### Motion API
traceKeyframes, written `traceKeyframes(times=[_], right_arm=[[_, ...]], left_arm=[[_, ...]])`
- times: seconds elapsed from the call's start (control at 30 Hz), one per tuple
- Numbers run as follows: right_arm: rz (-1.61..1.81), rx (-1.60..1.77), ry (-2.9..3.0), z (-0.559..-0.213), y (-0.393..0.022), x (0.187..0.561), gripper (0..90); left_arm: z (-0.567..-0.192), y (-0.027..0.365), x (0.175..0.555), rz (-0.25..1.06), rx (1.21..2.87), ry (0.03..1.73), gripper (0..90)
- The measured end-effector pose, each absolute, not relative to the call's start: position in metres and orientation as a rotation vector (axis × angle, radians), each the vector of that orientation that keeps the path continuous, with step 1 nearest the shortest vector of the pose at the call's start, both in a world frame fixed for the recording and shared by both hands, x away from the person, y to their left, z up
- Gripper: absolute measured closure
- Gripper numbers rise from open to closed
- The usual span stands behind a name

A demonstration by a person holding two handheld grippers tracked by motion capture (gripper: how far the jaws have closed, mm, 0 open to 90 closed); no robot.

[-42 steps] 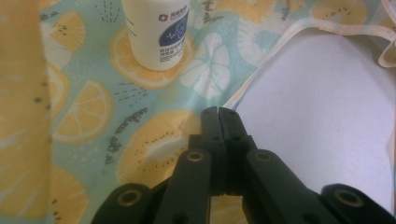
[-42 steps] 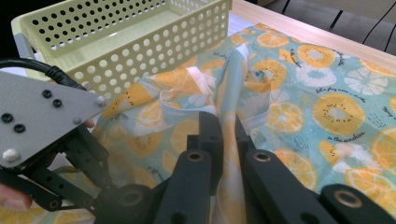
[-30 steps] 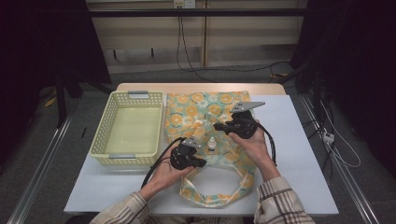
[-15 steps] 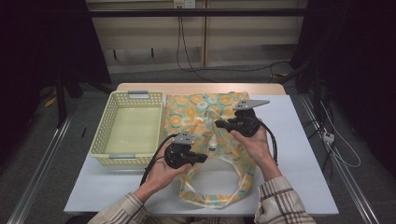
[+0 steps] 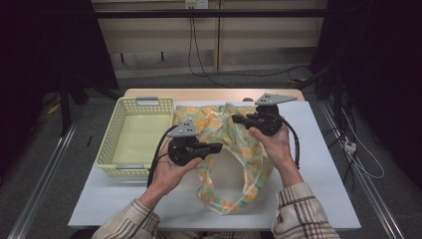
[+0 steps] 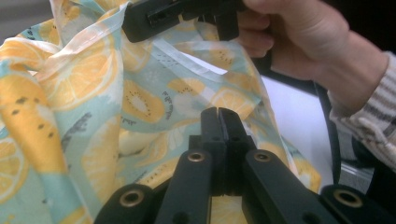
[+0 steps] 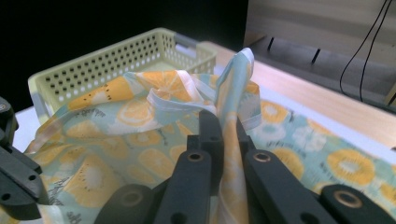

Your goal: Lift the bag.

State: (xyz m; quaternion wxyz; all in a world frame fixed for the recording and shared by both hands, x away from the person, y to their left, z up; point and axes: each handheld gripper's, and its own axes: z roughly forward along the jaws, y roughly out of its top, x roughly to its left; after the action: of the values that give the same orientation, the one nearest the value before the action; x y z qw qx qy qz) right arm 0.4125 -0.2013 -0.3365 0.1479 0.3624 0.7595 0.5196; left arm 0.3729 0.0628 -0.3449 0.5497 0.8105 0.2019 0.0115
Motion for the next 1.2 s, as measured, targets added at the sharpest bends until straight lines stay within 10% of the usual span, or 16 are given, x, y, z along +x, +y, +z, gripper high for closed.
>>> traceKeyframes(times=[1.2], right_arm=[[1.521, 1.004, 1.956, -0.224, -0.222, 0.445, 90.0]], left_arm=[[-0.224, 0.083, 0.375, 0.205, 1.704, 0.374, 90.0]])
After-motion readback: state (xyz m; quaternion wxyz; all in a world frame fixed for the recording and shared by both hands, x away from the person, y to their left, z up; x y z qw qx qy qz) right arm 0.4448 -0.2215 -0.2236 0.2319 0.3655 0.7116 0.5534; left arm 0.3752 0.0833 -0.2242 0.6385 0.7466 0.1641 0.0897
